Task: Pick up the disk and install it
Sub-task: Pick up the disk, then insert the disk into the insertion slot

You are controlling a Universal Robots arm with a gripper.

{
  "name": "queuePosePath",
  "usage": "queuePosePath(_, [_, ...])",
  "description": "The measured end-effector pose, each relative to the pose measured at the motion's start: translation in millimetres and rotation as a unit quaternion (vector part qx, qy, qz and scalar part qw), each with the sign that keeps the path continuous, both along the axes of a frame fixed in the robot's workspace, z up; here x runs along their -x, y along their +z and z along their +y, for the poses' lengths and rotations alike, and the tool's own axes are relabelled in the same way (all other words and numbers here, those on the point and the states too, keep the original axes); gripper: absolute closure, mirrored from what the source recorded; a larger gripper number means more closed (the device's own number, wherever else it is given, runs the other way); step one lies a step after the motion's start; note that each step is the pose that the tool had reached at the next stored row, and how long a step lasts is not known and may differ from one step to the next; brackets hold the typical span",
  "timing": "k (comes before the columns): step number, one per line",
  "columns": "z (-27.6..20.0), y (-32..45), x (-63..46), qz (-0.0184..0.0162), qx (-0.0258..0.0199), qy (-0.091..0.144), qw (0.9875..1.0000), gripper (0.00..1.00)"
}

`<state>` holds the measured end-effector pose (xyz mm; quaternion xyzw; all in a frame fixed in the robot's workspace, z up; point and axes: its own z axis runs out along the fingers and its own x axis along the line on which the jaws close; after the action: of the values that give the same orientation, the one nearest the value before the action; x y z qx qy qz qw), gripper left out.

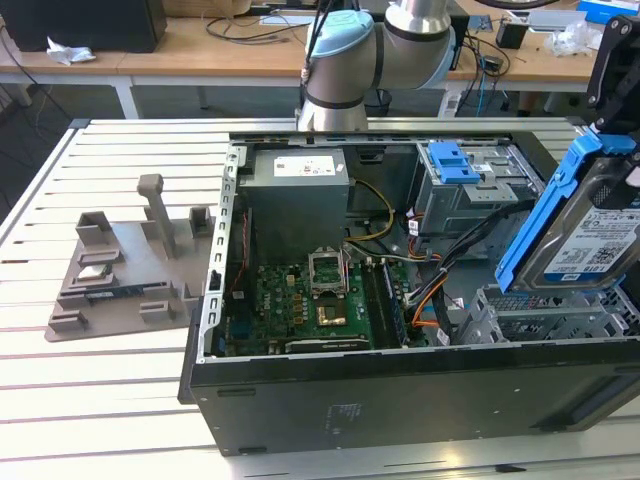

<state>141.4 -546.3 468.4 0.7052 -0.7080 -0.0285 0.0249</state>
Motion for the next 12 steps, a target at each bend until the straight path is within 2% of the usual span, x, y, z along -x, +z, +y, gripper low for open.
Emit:
queuePosePath(5, [0.1,-0.9,0.0,0.0000,0.0000,0.000,1.0000,0.63])
queuePosePath(12, [2.0,-13.9,-0.1,0.0004,0.0001,0.000,1.0000,0.63])
